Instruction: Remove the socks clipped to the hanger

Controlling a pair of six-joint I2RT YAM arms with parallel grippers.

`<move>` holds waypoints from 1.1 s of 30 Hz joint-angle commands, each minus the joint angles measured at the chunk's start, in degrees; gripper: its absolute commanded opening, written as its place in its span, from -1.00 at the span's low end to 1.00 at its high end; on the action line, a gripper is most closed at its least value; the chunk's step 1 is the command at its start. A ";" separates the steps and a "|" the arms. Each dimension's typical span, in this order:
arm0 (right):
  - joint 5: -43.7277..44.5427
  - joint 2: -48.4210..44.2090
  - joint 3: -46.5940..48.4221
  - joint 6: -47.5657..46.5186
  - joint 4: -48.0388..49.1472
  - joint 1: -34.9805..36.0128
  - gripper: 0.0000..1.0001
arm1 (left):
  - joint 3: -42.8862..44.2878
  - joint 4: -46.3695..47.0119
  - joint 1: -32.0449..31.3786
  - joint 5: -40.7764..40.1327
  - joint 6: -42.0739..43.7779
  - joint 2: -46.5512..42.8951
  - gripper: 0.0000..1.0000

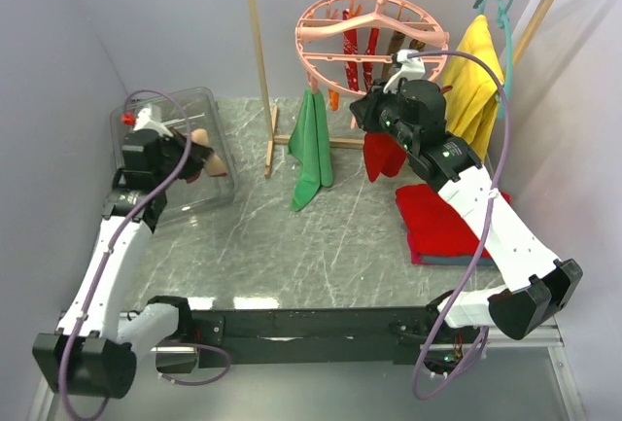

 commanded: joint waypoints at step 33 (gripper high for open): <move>-10.20 -1.24 3.48 7.53 -2.79 0.45 -0.83 | -16.21 46.85 -30.71 3.99 -6.55 11.00 0.64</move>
